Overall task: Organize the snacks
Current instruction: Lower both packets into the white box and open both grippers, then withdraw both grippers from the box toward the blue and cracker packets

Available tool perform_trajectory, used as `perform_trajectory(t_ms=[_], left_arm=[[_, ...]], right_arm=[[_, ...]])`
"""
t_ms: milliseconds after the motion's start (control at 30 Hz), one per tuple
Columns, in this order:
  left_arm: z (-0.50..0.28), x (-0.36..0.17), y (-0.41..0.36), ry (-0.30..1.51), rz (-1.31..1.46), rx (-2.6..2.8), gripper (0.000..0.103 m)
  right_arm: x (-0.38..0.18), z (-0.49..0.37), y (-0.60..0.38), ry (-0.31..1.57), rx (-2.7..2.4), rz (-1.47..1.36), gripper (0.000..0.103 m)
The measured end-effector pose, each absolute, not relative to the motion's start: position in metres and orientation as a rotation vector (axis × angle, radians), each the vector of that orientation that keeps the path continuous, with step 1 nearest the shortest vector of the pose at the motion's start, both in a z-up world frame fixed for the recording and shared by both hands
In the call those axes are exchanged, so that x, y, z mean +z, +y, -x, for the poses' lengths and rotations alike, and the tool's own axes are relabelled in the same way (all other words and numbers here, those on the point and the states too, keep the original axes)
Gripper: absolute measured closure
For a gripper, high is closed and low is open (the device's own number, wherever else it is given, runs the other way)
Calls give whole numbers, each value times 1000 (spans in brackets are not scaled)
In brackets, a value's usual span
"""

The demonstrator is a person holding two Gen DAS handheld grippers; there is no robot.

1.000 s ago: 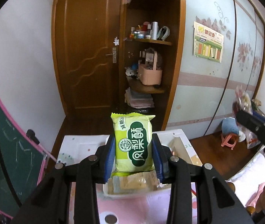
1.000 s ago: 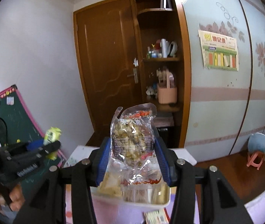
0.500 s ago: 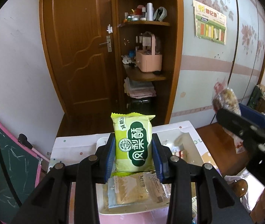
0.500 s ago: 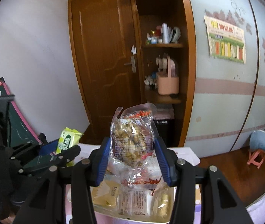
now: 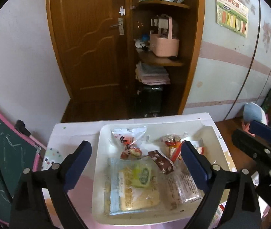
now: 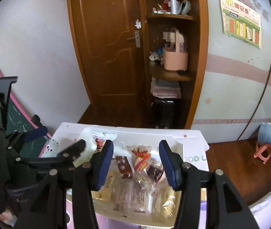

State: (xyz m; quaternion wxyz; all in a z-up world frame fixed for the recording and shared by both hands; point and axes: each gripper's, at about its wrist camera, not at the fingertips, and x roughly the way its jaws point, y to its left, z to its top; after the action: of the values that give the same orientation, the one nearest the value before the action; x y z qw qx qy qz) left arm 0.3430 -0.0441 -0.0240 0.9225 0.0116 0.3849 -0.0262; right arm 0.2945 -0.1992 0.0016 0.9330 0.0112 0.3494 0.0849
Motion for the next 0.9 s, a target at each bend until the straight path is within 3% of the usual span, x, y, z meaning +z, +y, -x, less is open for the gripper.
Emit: perform_trajectory(t_ms=[433, 900], left_arm=[[-316, -27, -38, 818, -22, -44, 9], [-225, 30, -55, 725, -59, -113, 8]], right_arm=[[-5, -269, -219, 768, 171, -62, 50], [20, -171, -253, 748, 145, -49, 50]])
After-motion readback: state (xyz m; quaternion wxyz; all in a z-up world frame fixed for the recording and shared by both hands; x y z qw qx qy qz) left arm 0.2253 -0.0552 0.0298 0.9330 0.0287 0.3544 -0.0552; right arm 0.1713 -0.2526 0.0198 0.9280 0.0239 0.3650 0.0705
